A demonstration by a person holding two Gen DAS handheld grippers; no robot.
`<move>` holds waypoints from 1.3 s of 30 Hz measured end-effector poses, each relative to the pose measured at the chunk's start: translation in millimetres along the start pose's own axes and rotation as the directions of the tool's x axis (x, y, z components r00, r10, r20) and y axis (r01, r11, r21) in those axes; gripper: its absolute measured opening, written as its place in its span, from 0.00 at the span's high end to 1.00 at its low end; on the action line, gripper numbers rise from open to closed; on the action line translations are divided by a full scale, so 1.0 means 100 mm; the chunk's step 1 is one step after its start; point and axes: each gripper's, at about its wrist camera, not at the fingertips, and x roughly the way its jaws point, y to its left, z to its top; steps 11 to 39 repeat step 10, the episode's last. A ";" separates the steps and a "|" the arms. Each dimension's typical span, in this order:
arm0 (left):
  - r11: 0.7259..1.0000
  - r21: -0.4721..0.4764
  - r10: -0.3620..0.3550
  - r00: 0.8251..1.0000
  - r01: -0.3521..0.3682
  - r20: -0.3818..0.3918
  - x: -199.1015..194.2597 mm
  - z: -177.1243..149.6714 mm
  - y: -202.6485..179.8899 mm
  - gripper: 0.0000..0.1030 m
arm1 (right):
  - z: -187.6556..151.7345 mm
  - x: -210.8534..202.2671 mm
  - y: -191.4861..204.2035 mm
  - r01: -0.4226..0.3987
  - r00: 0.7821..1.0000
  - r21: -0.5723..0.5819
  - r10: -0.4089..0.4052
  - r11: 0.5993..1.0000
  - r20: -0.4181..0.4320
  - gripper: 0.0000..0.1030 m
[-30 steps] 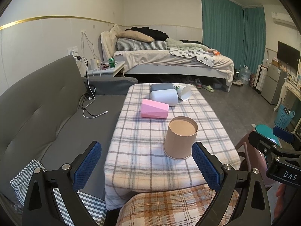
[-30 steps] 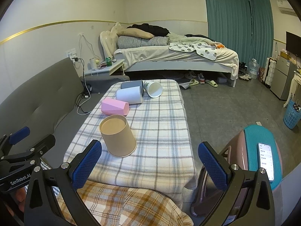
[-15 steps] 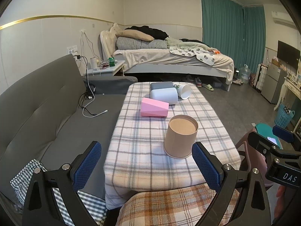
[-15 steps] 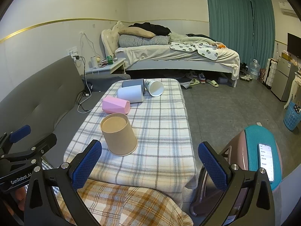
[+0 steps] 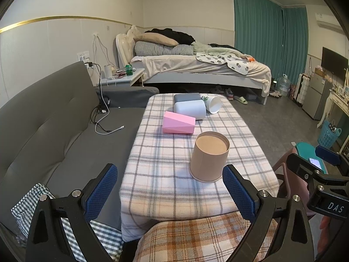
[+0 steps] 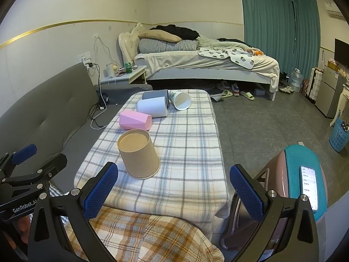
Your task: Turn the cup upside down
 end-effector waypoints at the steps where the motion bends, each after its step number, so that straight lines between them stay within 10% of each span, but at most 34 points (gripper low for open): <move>1: 1.000 0.000 0.000 1.000 0.000 -0.001 0.00 0.00 0.00 0.03 | 0.00 0.00 0.00 0.000 1.000 0.000 0.000 1.000 0.000 0.00; 39: 1.000 0.008 0.007 1.000 -0.007 0.007 0.01 -0.05 -0.02 0.03 | -0.01 0.01 0.00 0.000 1.000 -0.002 0.000 1.000 -0.003 0.00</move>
